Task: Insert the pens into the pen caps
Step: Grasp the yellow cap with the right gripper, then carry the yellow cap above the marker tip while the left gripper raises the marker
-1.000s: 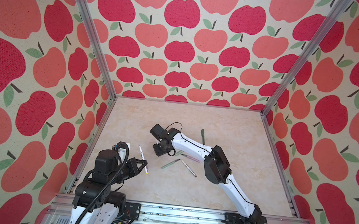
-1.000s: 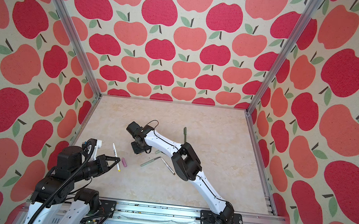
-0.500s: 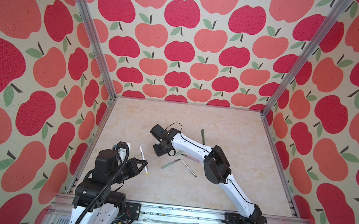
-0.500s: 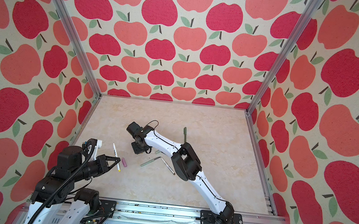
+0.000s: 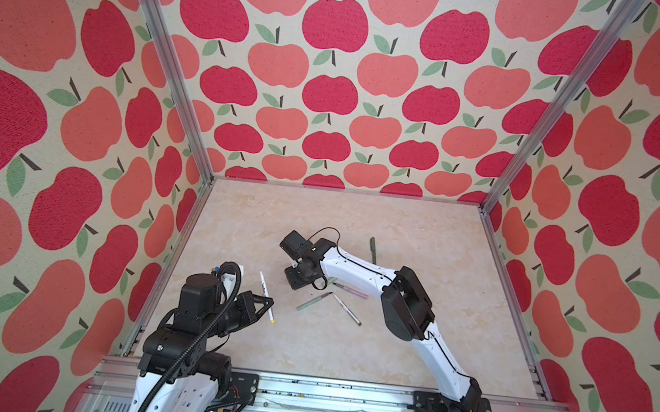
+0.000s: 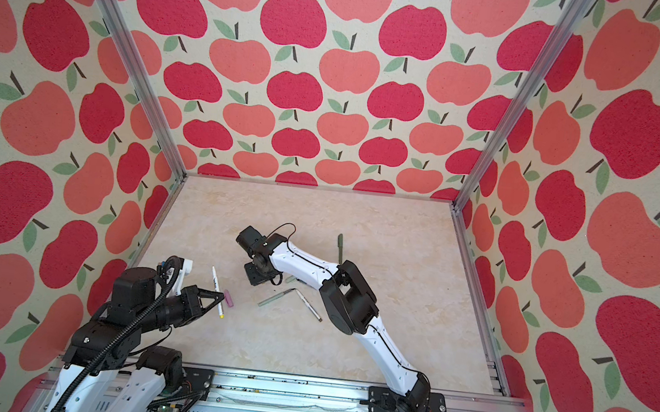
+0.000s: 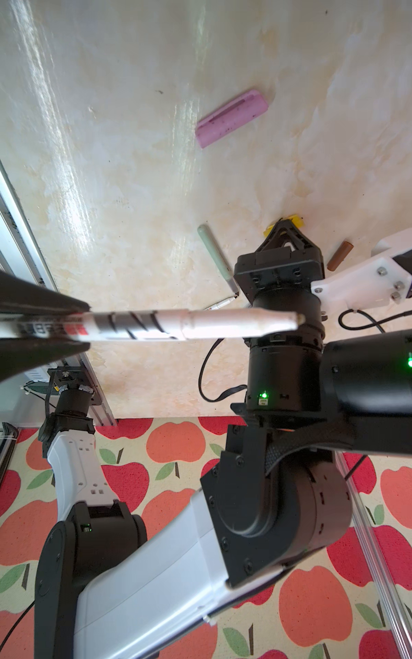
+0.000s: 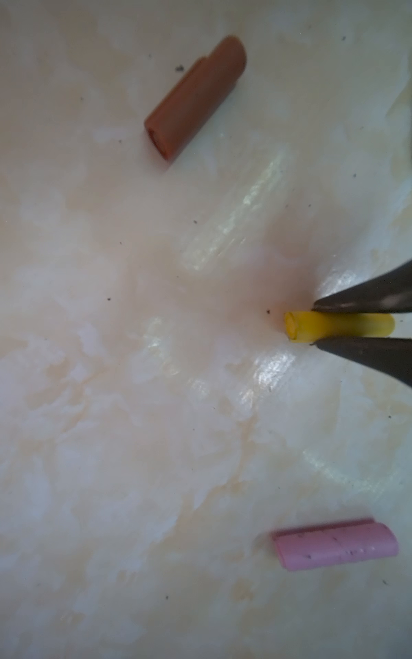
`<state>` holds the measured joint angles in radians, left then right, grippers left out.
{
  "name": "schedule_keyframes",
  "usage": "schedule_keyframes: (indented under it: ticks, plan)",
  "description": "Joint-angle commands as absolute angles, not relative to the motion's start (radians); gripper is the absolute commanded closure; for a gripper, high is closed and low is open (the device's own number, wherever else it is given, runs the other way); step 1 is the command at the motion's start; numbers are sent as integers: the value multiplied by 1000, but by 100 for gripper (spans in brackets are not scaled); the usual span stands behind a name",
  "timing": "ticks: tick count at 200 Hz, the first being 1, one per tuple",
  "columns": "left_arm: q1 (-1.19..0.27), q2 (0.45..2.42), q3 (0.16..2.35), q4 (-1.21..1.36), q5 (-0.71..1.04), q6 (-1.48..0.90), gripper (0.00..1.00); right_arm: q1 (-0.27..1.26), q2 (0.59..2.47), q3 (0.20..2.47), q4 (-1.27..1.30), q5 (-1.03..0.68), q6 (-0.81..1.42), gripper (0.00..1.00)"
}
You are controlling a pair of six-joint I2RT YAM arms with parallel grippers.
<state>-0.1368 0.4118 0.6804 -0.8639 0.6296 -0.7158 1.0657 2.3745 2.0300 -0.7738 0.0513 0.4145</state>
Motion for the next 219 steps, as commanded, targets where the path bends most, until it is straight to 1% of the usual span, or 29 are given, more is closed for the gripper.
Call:
schedule_keyframes:
  ticks: [1,78,98,121,160,191,219]
  plan:
    - [-134,417,670,-851,652,-717,100,1048,2257,1978,-707,69,443,95]
    - [-170,482,649,-785,675,-721,100,994,2089,1828,-612,59,484,96]
    - [-213,515,644,-756,656,-721,100,972,2035,1783,-581,44,503,95]
    - [-298,566,648,-709,602,-720,100,943,1964,1726,-542,21,527,95]
    - [-429,683,665,-615,507,-700,100,887,1832,1605,-433,-67,593,95]
    - [-461,778,687,-530,491,-693,100,852,1766,1530,-356,-174,653,95]
    - [-477,852,724,-470,486,-681,100,838,1743,1491,-301,-259,697,95]
